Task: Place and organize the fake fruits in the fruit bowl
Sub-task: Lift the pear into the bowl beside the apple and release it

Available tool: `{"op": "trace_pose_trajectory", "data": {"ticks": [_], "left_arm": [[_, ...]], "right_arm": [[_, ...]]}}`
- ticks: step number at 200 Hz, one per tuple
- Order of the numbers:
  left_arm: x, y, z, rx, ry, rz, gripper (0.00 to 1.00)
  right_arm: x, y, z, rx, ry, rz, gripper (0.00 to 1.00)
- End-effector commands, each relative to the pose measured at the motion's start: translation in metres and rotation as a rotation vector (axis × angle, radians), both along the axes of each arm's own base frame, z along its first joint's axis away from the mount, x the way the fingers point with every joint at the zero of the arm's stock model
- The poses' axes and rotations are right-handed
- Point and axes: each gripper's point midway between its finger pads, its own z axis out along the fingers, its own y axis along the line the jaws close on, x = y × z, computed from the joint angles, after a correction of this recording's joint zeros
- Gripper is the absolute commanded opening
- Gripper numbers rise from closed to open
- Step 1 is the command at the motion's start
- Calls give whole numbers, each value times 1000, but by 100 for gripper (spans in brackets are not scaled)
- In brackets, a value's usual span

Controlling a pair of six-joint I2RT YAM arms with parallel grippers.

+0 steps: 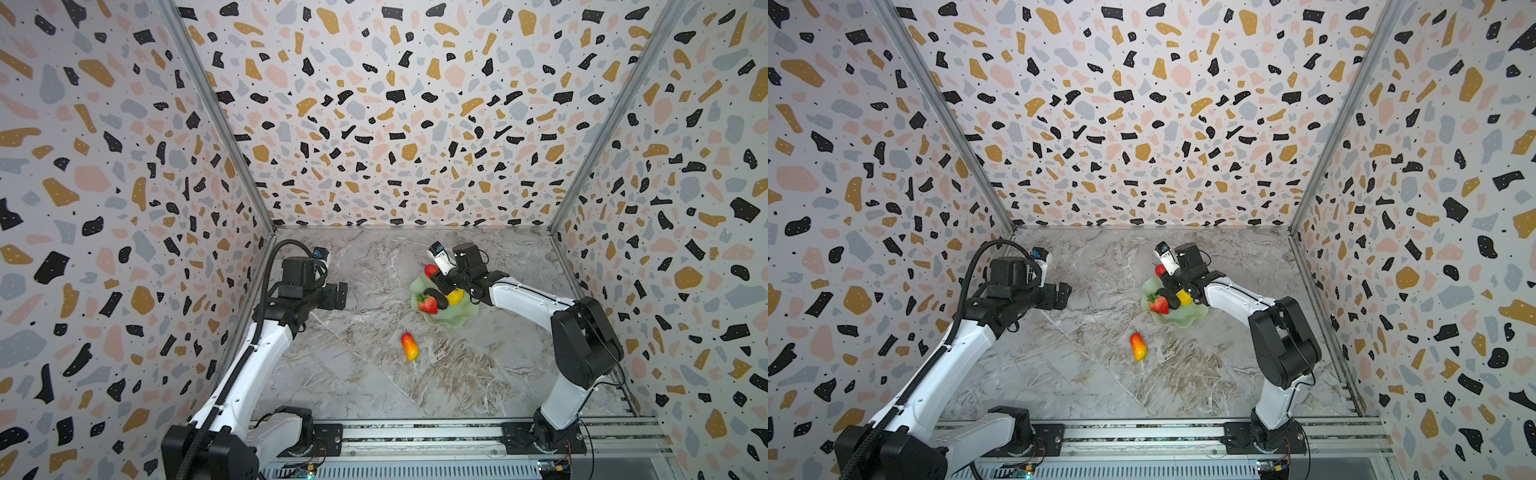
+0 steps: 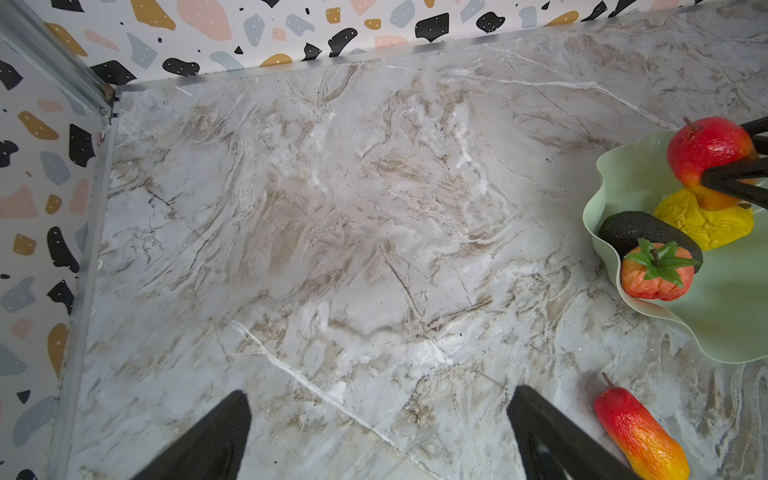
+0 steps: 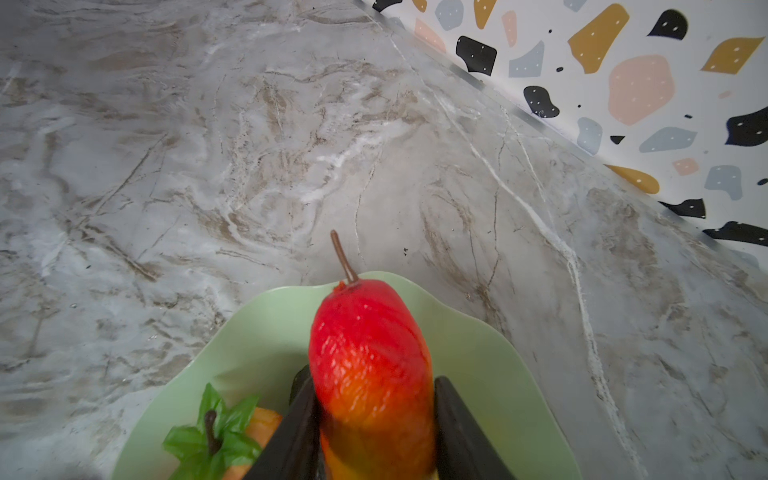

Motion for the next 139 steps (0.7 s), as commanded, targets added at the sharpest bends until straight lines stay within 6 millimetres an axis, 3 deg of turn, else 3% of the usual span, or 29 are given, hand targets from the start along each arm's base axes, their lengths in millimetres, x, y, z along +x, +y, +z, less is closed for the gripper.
{"op": "trace_pose_trajectory", "data": {"ticks": [1,84,116,139], "left_arm": [[0,0,2,0,-19,-10,99],[0,-1,-1,-2,-9,-13,100],[1,-1,-1,-1,-8,-13,100],[1,-2,-1,-3,-7,-14,100]], "right_arm": [[12,2,11,53,-49,-26,35],[18,-11,-9,43,-55,-62,45],[18,-10,-10,33,-52,-55,59],[17,-11,-1,34,-63,-52,65]]}}
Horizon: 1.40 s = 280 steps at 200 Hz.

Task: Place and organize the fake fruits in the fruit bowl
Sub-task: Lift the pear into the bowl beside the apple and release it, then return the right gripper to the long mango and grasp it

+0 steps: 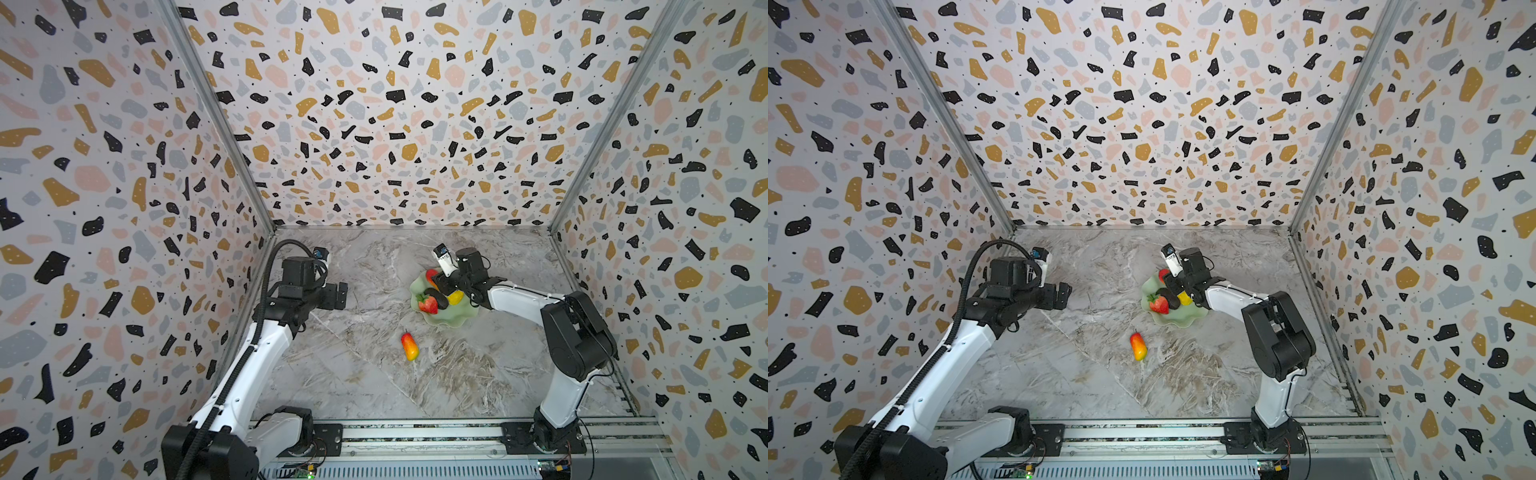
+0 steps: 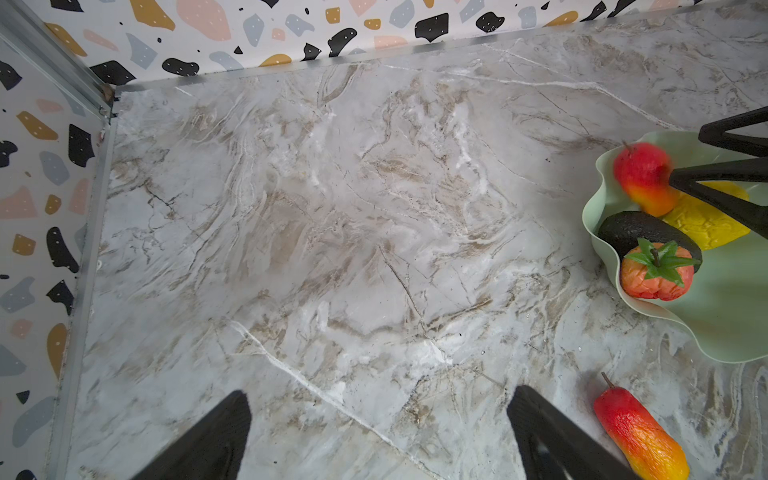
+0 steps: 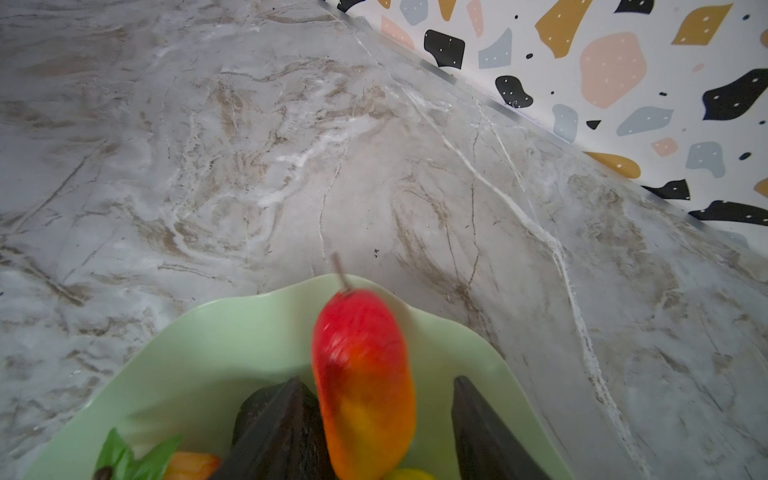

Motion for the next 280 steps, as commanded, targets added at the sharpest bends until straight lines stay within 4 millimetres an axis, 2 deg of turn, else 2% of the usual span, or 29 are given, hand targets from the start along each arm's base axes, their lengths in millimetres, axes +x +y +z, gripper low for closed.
{"op": "trace_pose_trajectory", "data": {"ticks": [1,30,45,59,88,111,136,160,184,207,229,280], "left_arm": [[1,-2,-1,-2,-7,-14,100],[1,-2,-2,-2,-6,-15,100],[1,-1,-2,-2,-6,-14,100],[1,-1,-2,0,-6,-12,100],[0,0,-3,7,-6,-7,100],[1,1,-2,11,-6,-3,100],[1,2,3,10,-23,-1,100],[1,-2,3,-6,-29,-15,100],[1,-4,5,-18,-32,-22,99],[0,-8,6,-28,-39,-35,100],[-1,-9,7,-27,-42,-37,99],[-1,-9,8,-26,-46,-36,100]], "right_arm": [[4,1,17,11,-28,0,65],[-3,1,35,-8,-46,15,73],[-16,8,50,-26,-58,53,80],[-39,20,61,-49,-59,123,85],[-108,38,77,-62,-12,227,100],[-157,49,82,-8,30,260,99],[-192,59,74,43,113,243,99],[-219,76,51,45,193,210,99],[-230,83,23,-9,271,152,99],[-234,90,8,-16,319,135,96],[-232,92,-8,-38,345,110,91],[-226,94,-43,-117,387,67,86]]}}
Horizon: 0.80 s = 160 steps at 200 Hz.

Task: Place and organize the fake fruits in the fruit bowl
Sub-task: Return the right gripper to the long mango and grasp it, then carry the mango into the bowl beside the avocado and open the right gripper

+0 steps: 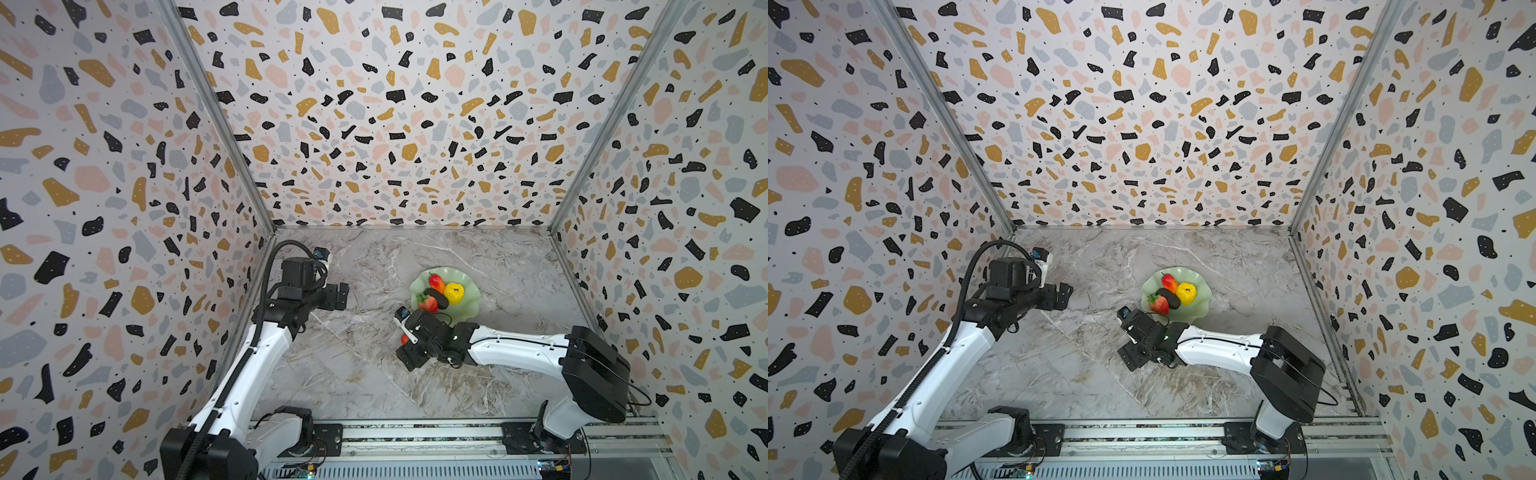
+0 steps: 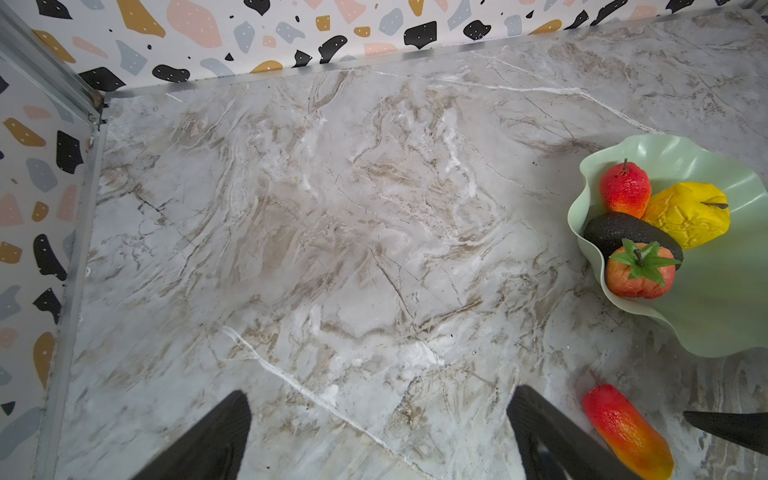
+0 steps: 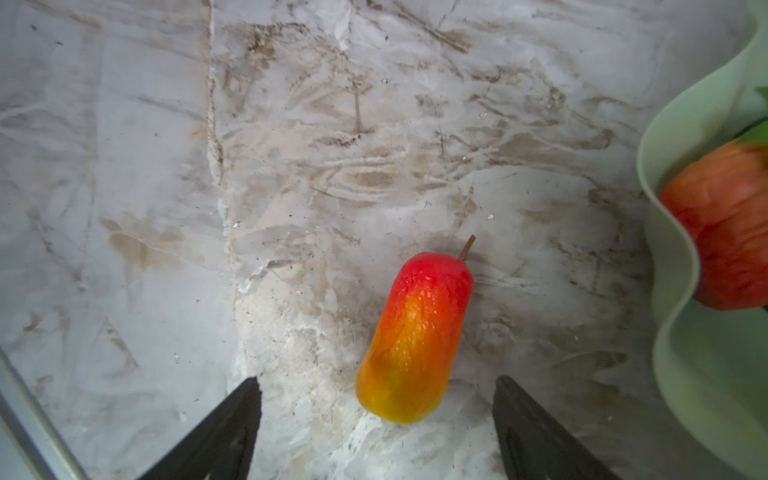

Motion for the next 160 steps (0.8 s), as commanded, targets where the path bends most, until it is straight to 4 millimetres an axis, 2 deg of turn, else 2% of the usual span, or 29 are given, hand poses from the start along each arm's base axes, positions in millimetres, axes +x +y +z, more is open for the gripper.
{"op": "trace_pose_trajectory", "data": {"ticks": [1,38,64,80,87,96,101,135,160], "left_arm": [[1,-3,5,-9,-33,-13,100],[1,-3,5,-5,-36,-14,100],[1,-2,6,-2,-37,-9,100],[1,-1,6,6,-37,-2,100],[0,1,6,11,-37,3,100],[0,2,7,15,-40,7,100],[0,2,8,17,-44,8,99],[0,3,9,19,-47,12,99],[0,3,9,19,-48,12,100]], "right_arm": [[7,2,2,-8,-3,-41,86],[14,6,-12,1,-4,-56,80],[16,13,-17,6,14,-38,70],[17,16,-12,7,5,-22,59],[18,16,-9,13,0,-17,50],[18,16,-6,17,-5,-15,31],[18,15,-4,18,-7,-13,26],[18,9,4,3,-23,4,24],[21,6,34,37,-76,33,19]]}}
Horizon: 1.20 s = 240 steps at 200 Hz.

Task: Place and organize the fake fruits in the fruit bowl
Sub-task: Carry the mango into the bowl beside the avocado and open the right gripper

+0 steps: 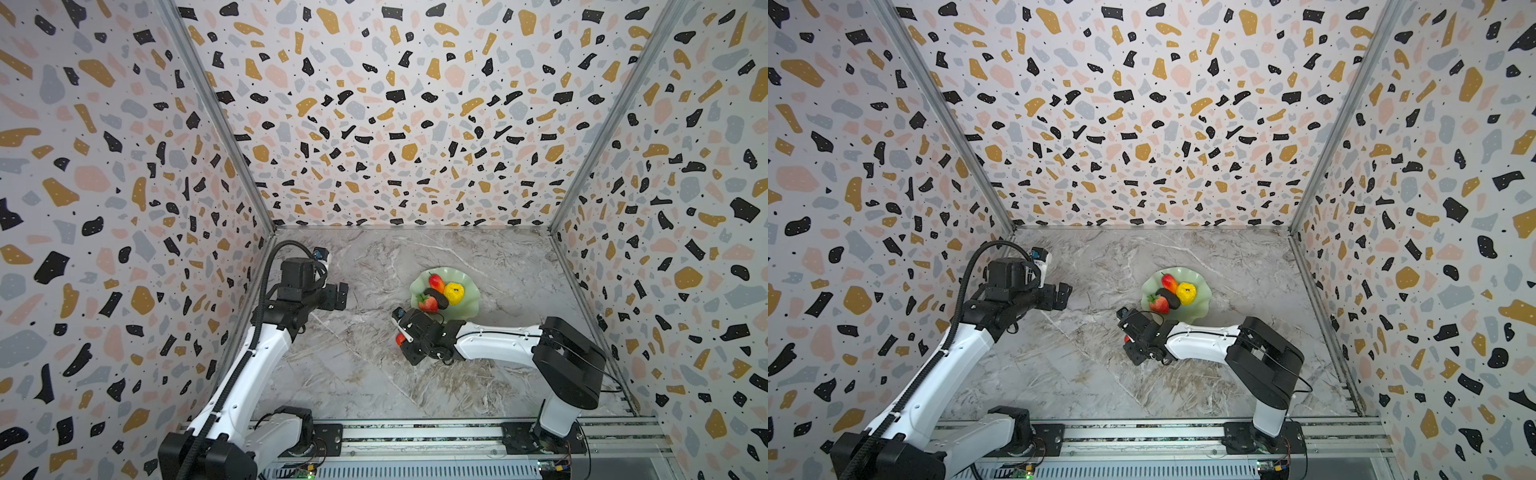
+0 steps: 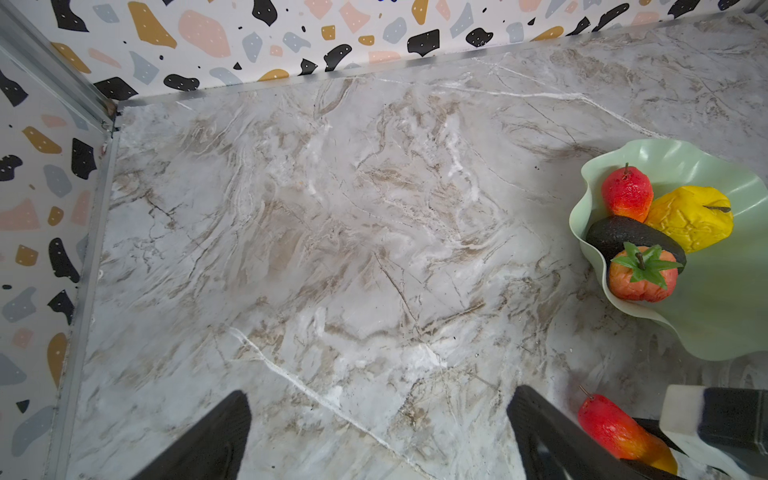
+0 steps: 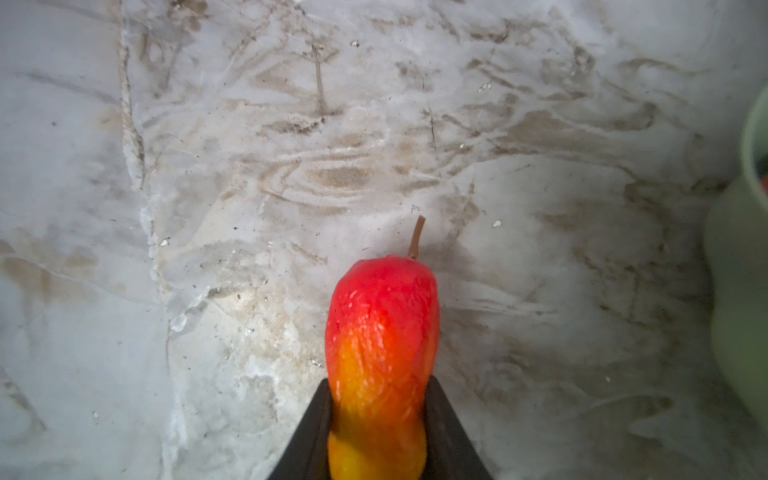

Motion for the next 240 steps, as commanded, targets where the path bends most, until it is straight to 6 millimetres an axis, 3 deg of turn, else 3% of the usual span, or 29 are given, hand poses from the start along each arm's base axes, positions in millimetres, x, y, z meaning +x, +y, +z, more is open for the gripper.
{"op": "trace_pose_trajectory", "data": {"ticks": [1,33,49,67,103,135,203,240], "left_arm": [[1,0,5,6,-33,-1,100],[1,0,5,7,-32,-1,100],[1,1,6,8,-35,0,100],[1,0,5,8,-32,-1,100],[1,0,5,6,-33,-2,100],[0,1,7,7,-39,-2,100],[0,0,7,3,-40,-6,100],[0,0,8,3,-43,-6,100]], "right_arm": [[8,3,54,72,-84,35,18],[16,-18,101,138,-201,97,17],[31,-41,115,140,-229,71,13],[49,-69,133,103,-316,59,0],[71,-107,158,58,-498,122,0],[71,-116,150,46,-551,199,0],[78,-134,89,-74,-393,134,16],[89,-138,80,-68,-388,93,19]]}}
